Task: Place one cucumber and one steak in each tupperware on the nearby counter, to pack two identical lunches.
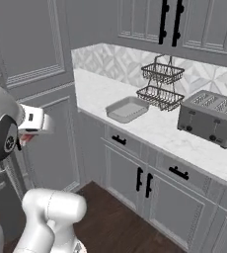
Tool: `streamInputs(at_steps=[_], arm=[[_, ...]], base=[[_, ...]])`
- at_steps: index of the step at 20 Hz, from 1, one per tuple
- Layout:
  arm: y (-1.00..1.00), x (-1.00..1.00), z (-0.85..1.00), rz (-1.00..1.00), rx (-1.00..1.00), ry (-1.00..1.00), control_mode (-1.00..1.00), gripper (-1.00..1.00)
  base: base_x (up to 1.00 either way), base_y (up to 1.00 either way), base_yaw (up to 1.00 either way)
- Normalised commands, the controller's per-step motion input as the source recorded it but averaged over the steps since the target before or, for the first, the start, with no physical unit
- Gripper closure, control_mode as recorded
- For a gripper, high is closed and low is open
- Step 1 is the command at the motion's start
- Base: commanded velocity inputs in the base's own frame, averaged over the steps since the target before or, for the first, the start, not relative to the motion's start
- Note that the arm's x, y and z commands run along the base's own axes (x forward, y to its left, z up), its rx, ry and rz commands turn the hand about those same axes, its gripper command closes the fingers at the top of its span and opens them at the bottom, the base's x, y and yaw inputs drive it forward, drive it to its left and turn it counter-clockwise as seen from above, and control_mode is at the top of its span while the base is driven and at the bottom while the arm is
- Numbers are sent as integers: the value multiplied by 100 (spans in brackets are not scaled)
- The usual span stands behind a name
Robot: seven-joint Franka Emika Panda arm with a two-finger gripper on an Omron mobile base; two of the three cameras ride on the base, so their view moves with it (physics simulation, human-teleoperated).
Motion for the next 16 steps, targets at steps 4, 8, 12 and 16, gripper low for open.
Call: streamInputs(at_steps=[4, 8, 12, 16], arm=[[0, 0, 0, 0, 0, 0, 100, 100], [0, 0, 0, 0, 0, 0, 100, 100], [0, 0, 0, 0, 0, 0, 100, 100], [0, 0, 0, 0, 0, 0, 100, 100]], base=[[91, -96, -16], [100, -55, 8], [82, -28, 7], [62, -16, 3]])
